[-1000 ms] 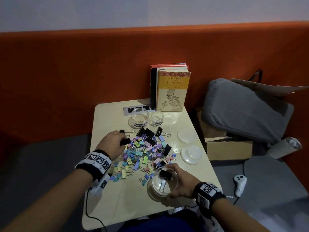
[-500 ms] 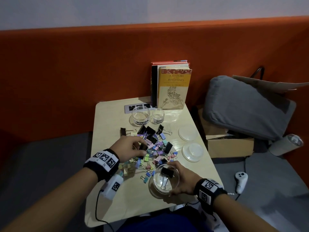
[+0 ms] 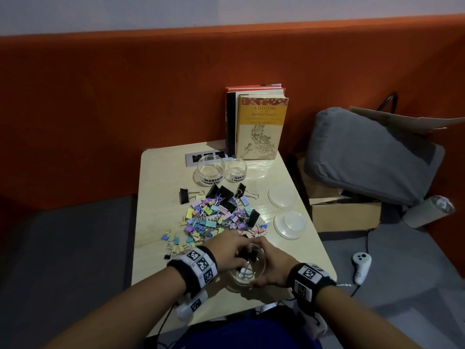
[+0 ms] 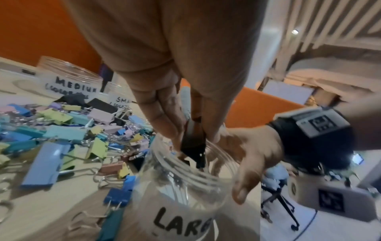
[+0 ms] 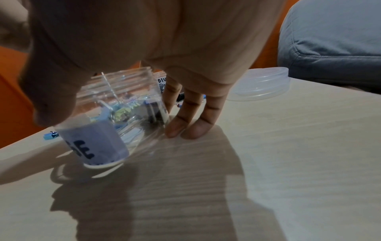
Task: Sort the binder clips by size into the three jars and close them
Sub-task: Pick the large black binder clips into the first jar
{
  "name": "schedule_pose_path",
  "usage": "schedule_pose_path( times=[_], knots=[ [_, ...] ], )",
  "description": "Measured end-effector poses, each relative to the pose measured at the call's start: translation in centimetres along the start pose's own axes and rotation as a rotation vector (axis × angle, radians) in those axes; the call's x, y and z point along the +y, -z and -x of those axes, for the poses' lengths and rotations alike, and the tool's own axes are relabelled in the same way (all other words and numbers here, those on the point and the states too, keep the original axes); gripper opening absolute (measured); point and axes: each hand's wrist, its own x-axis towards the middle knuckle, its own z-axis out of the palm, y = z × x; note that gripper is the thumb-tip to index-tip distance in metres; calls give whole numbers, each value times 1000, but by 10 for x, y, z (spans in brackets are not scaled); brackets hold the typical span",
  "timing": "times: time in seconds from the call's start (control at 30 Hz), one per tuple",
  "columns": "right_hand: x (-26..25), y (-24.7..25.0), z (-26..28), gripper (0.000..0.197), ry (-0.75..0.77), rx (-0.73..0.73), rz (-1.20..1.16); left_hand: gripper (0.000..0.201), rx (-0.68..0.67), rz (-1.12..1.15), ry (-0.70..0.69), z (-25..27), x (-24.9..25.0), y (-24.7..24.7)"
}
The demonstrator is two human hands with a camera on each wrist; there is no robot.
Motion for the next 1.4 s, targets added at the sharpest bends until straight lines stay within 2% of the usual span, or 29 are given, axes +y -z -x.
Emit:
schedule_pose_path(
  times=[0.13, 0.37, 0.5, 0.63, 0.77, 0.83, 0.93, 1.0, 1.07, 1.17, 1.23, 1.3, 1.4],
  knots=[
    [1, -1, -2, 105, -2, -5, -8, 38, -49, -117, 18, -7, 13, -10],
    [1, -1, -1, 105, -19, -17, -10, 23, -120, -517, 40, -11, 33, -14],
    [2, -1, -1, 104, -19, -14, -22, 29, -140, -563, -10, -13, 25, -20],
    [4, -1, -2, 105, -18, -18, -39, 30, -102, -484, -88, -17, 9, -25],
    [5, -4, -2, 104, -9, -8, -59, 34, 103, -225, -91, -10, -2, -18],
    [4, -3, -2, 103, -15, -6, -53, 45, 168, -151, -97, -6, -9, -13],
    [0, -1, -2, 99, -12, -14, -49, 92, 22, -101, -128, -3, -22, -12],
    [-4, -2, -3, 97, -6, -22, -25, 112, -54, -80, -129, -1, -30, -15],
    [-9, -5, -6, 100, -16, -26, 14, 118, -64, -44, -112, 1, -37, -20],
    [-17, -11, -10, 110, 1, -47, 39, 115, -63, 14, -86, 9, -44, -21],
    [-22, -10, -11, 110, 18, -86, 63, 113, -58, 32, -54, 16, -47, -20],
    [-25, -4, -12, 100, -11, -113, 97, 112, -29, 50, -9, 23, -52, -21],
    [-22, 10, -17, 55, -48, -18, 186, 118, 3, 75, 27, 33, -59, -24]
  ],
)
